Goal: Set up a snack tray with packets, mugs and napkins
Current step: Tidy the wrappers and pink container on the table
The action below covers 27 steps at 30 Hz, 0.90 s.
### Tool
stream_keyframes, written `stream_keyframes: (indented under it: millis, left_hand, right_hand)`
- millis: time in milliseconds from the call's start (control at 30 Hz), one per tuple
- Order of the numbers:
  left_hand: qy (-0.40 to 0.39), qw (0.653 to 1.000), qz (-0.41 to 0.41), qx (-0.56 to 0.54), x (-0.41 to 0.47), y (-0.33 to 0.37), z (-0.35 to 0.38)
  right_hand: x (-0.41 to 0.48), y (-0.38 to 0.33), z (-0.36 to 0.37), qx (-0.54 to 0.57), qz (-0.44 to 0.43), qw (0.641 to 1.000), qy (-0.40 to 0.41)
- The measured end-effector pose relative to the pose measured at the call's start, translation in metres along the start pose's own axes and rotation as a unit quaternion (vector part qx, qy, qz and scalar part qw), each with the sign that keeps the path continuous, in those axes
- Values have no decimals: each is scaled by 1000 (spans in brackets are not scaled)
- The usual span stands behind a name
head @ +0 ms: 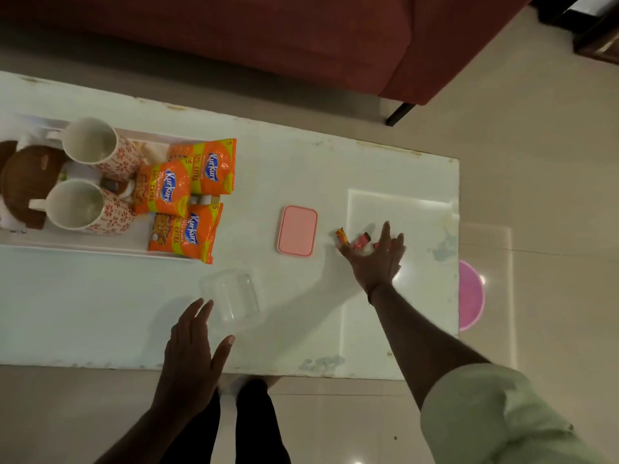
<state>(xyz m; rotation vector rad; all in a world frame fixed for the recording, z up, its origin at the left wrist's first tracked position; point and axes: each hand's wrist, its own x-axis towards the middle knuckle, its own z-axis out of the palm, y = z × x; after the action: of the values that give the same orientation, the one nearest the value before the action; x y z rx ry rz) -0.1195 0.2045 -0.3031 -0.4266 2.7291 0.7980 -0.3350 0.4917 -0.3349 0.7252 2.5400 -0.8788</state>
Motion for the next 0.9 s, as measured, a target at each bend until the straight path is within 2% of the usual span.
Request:
stream_keyframes:
  millis: [133,233,400,600,667,767,833,900]
  left_hand:
    - [-20,999,-26,-40,-1,-3,1]
    - [-27,994,-63,-90,5,0,-2]
    - [-28,977,-132,-165,20,9,0]
    - [-29,965,-197,-170,43,18,7]
    - [-33,962,-217,-163,48,18,7]
    - [-20,961,-225,-157,53,18,2]
    - [-3,962,-217,-165,55,20,-2]
    - [12,963,-200,-179,55,23,-7]
  right_hand:
    - [0,-11,20,-71,-117,990,-42]
    - [-8,-12,37,-129,-187,974,-9]
    - [-28,8,46,-200,-240,947,77]
    - [-42,41,35,-189,-276,940,70]
    - [-44,39,34,-157,-242,954,80]
    - [-53,15,33,-20,-121,989,88]
    - [-68,-8,32,97,-59,993,34]
    - [-92,-32,31,205,-38,977,-47]
